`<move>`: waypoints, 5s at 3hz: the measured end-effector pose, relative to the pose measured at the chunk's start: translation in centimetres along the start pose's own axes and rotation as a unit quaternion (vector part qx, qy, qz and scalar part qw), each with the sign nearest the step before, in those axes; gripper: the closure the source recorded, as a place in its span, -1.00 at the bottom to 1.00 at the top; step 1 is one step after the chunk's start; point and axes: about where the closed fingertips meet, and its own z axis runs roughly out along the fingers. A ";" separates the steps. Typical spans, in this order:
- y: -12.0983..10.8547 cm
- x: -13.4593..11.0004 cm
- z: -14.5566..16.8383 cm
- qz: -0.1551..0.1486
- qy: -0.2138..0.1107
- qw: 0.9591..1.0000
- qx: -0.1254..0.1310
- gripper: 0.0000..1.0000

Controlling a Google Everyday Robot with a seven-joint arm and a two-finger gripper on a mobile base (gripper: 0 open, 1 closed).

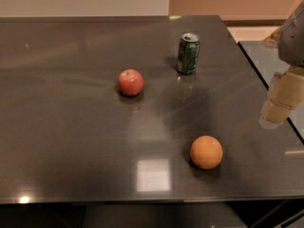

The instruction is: Move green can near apple

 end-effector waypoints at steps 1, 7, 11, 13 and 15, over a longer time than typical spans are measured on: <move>-0.4 0.0 0.0 0.002 -0.004 1.000 0.001 -1.00; -16.8 -4.5 8.2 0.083 -0.133 0.987 0.029 -1.00; -22.4 -9.4 14.3 0.147 -0.177 0.973 0.001 -1.00; -22.8 -10.9 16.5 0.157 -0.187 0.969 -0.021 -1.00; -22.5 -12.0 16.8 0.149 -0.191 0.970 -0.032 -0.17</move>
Offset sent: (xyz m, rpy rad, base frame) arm 0.1451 0.0055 -0.0109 0.2563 -0.1038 -0.0343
